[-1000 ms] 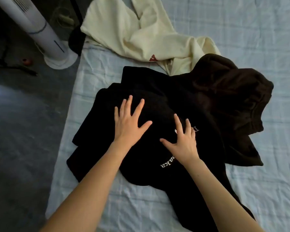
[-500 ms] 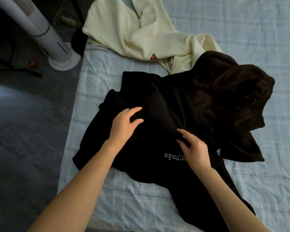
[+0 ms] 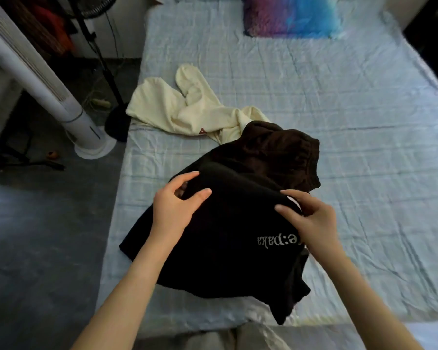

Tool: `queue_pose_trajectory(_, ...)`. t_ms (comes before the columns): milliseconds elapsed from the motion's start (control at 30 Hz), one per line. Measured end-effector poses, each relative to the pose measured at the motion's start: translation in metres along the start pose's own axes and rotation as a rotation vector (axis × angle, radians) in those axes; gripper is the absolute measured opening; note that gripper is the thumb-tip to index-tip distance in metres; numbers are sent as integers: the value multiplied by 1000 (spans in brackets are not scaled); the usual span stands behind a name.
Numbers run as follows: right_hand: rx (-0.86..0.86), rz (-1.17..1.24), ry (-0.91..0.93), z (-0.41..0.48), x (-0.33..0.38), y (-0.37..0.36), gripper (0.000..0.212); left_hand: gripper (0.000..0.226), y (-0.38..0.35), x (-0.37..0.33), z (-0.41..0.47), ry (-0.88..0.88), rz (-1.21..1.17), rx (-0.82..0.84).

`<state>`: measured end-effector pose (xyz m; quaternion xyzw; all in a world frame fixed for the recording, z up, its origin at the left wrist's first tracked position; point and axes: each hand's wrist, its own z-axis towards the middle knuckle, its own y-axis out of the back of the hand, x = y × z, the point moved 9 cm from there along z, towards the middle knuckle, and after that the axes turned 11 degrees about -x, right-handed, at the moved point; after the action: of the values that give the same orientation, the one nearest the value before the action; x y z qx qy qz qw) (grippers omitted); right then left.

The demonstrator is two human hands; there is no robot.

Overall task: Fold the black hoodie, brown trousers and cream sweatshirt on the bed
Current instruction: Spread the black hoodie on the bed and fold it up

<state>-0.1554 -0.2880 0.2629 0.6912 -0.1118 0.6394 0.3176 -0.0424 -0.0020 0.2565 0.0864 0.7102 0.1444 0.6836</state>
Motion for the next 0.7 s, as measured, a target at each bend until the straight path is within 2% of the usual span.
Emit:
queue_pose_trajectory(167, -158, 60, 30, -50, 31, 55, 33, 41, 1, -36, -39, -71, -37, 108)
queue_pose_trajectory(367, -365, 158, 6, -105, 36, 125, 33, 40, -29, -78, -86, -182, -54, 238)
queue_pose_trajectory(567, -531, 161, -26, -141, 19, 220, 35, 41, -97, -120, -149, -279, -76, 360)
queue_pose_trajectory(700, -576, 163, -63, -156, -7, 292, 34, 41, -158, -138, -199, -309, -85, 422)
